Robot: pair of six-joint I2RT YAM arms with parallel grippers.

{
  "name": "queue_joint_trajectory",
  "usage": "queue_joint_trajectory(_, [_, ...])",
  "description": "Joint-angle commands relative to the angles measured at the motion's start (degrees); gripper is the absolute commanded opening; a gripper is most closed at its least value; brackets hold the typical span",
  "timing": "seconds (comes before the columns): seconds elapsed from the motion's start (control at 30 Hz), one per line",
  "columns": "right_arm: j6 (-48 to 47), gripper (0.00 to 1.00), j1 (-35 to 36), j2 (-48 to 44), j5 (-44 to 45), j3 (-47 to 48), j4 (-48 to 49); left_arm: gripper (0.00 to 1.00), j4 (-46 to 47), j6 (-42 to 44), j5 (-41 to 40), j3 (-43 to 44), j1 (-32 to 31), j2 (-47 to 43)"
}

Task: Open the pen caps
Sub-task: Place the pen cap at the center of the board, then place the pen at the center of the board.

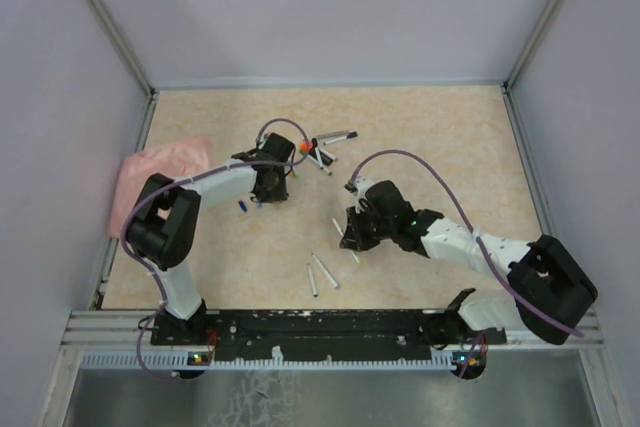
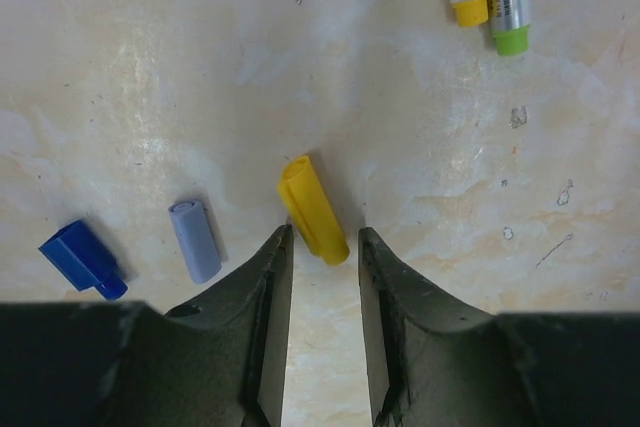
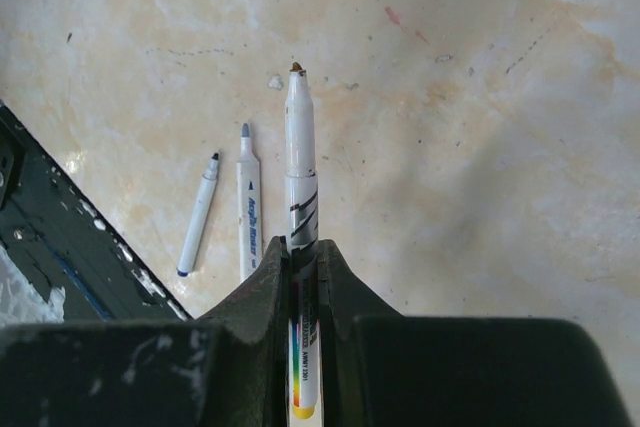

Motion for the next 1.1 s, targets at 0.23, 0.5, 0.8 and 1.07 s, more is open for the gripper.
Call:
queue_joint_trajectory(0.23, [-1.75, 0.0, 3.94, 2.82, 2.01, 1.3, -4.49, 0.4, -1.58, 4.63, -0.2, 1.56, -0.2, -12.58])
queue_joint_trajectory(0.5, [-2.21, 0.0, 7.33, 9.35, 5.26, 5.39, -7.78, 0.73, 10.08, 11.07, 4.75, -5.68, 1.5, -26.81])
queue_joint_trajectory(0.8, [-2.33, 0.1, 8.48, 13.11, 6.56, 8.36, -10.11, 0.82, 17.42, 11.6, 7.77, -13.15, 2.51, -34.0])
queue_joint_trajectory(1.07, [-1.97, 0.22, 8.67, 14.29, 7.19, 9.49, -11.53, 0.82, 17.25, 10.86, 8.37, -13.97, 2.67, -34.12])
